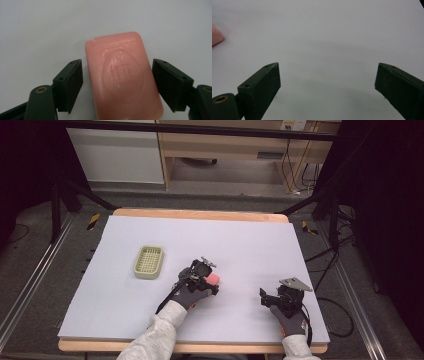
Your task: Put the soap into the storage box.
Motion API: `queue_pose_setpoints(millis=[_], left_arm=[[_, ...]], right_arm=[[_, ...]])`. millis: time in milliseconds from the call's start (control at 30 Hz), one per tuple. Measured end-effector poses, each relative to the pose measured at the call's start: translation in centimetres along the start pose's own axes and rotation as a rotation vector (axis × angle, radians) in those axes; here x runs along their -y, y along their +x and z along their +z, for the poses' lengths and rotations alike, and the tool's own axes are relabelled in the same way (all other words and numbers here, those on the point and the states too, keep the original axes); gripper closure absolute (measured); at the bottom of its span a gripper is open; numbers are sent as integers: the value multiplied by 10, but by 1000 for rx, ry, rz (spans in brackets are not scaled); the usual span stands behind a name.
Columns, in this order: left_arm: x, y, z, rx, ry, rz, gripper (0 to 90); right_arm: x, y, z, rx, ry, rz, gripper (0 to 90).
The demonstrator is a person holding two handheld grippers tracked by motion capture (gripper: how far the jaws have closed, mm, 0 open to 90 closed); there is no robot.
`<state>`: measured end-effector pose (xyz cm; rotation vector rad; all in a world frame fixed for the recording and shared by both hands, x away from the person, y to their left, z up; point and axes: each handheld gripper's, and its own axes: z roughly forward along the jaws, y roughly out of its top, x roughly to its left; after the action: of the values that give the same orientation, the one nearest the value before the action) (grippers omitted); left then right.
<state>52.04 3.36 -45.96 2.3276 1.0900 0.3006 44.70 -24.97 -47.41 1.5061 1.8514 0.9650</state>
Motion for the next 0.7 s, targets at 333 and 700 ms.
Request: queue_pose_setpoints(millis=[333, 700], left_arm=[[0, 0, 4, 13, 20, -15, 288], [1, -3, 3, -16, 29, -2, 358]], right_arm=[[0, 0, 0, 0, 0, 0, 66], [0, 0, 0, 1, 1, 0, 66]])
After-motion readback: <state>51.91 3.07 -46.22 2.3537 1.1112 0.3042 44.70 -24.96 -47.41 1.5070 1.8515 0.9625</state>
